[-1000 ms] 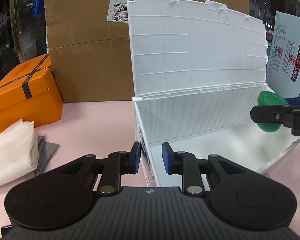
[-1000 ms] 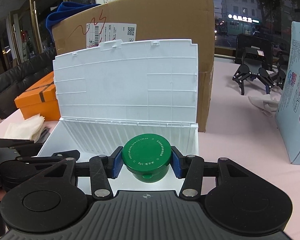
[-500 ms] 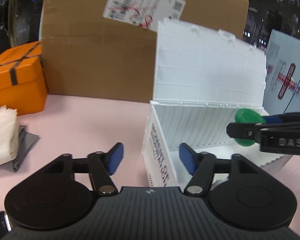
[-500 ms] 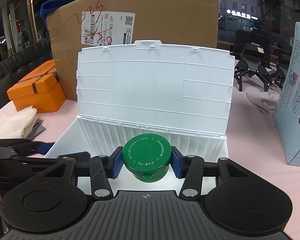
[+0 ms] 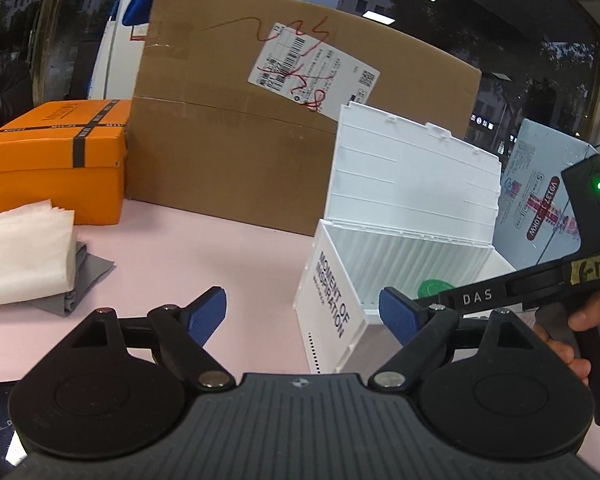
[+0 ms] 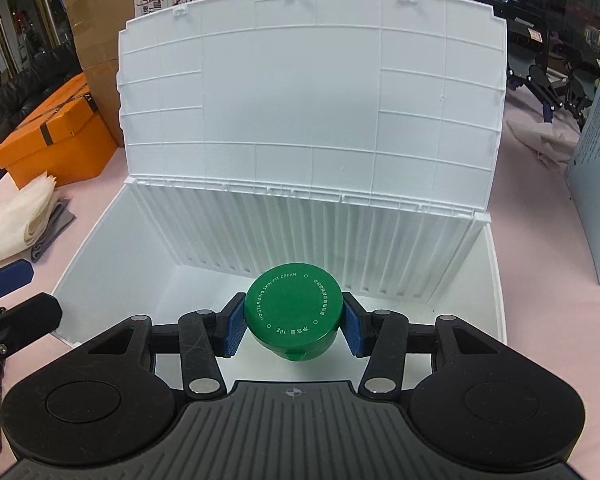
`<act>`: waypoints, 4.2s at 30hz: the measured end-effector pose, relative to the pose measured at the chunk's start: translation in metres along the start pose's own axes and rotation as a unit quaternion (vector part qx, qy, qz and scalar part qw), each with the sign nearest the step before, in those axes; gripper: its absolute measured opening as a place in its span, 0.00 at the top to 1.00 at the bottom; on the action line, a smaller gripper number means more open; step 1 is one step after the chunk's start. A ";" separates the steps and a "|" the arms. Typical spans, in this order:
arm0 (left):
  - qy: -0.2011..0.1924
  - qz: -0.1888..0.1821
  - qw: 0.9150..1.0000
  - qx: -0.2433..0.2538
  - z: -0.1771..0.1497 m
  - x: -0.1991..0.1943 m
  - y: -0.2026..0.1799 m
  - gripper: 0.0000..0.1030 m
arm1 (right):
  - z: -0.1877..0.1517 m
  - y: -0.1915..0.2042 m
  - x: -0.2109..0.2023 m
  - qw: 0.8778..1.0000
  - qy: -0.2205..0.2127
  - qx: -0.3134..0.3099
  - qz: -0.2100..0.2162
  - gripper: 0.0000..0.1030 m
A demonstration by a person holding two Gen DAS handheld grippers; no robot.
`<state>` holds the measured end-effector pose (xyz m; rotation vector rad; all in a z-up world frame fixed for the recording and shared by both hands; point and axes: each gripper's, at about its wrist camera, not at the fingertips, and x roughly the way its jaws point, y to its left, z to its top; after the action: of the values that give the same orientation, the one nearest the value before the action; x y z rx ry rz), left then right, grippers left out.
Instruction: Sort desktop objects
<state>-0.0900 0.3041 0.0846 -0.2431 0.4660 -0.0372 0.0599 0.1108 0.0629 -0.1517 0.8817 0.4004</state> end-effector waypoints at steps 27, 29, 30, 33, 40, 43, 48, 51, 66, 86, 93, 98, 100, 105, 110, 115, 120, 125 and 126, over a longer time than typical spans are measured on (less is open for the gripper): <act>-0.079 -0.091 0.992 0.029 -0.014 -0.031 -0.010 0.00 | -0.042 0.010 -0.098 0.983 -0.183 0.018 0.015 0.13; -0.078 -0.096 0.992 0.032 -0.016 -0.034 -0.012 0.00 | -0.052 0.006 -0.106 0.981 -0.190 0.024 0.014 0.08; -0.074 -0.095 0.992 0.037 -0.018 -0.035 -0.014 0.00 | -0.057 0.005 -0.109 0.981 -0.191 0.027 0.013 0.08; -0.059 -0.072 0.994 0.054 -0.023 -0.039 -0.023 0.00 | -0.072 -0.001 -0.117 0.980 -0.195 0.034 0.010 0.05; 0.001 -0.007 0.996 0.086 -0.035 -0.036 -0.036 0.00 | -0.099 -0.003 -0.109 0.988 -0.154 0.029 0.014 0.03; 0.023 0.006 0.997 0.073 -0.042 -0.028 -0.028 0.00 | -0.106 0.001 -0.094 0.992 -0.124 0.030 0.018 0.03; 0.039 0.013 0.998 0.057 -0.050 -0.020 -0.019 0.00 | -0.120 0.013 -0.071 0.996 -0.081 0.027 0.028 0.03; 0.044 0.015 0.998 0.043 -0.053 -0.018 -0.012 0.00 | -0.126 0.022 -0.061 0.997 -0.069 0.025 0.021 0.03; 0.055 0.027 0.998 0.035 -0.056 -0.011 -0.013 0.00 | -0.137 0.057 -0.034 0.995 -0.085 -0.011 -0.048 0.02; 0.103 0.055 0.991 0.058 -0.070 0.005 -0.017 0.00 | -0.141 0.041 -0.049 0.996 -0.078 -0.019 -0.027 0.21; 0.107 0.071 0.989 0.077 -0.073 0.009 -0.022 0.00 | -0.147 0.027 -0.067 0.997 -0.075 -0.003 0.005 0.21; 0.107 0.084 0.986 0.096 -0.075 0.012 -0.028 0.00 | -0.145 0.021 -0.090 0.995 -0.098 -0.001 0.021 0.26; 0.106 0.082 0.986 0.095 -0.075 0.013 -0.028 0.00 | -0.142 0.019 -0.098 0.994 -0.111 -0.004 0.004 0.73; 0.106 0.079 0.987 0.096 -0.075 0.012 -0.029 0.00 | -0.139 0.005 -0.092 0.997 -0.075 -0.002 0.002 0.65; 0.108 0.075 0.986 0.102 -0.077 0.012 -0.033 0.00 | -0.147 0.005 -0.098 0.994 -0.095 -0.017 0.046 0.17; 0.107 0.073 0.987 0.098 -0.078 0.007 -0.032 0.00 | -0.151 0.025 -0.085 0.993 -0.065 -0.081 0.051 0.13; 0.108 0.069 0.986 0.107 -0.081 0.004 -0.036 0.00 | -0.155 0.034 -0.063 0.991 -0.044 -0.119 0.038 0.13; 0.108 0.067 0.986 0.107 -0.081 0.004 -0.036 0.00 | -0.154 0.032 -0.063 0.989 -0.050 -0.124 0.055 0.21; 0.108 0.068 0.986 0.107 -0.081 0.004 -0.036 0.00 | -0.154 0.032 -0.063 0.989 -0.050 -0.125 0.056 0.21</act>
<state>-0.1220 0.2509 0.0217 0.0057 0.6885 0.0191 -0.0995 0.0773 0.0155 -0.3118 0.7415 0.6184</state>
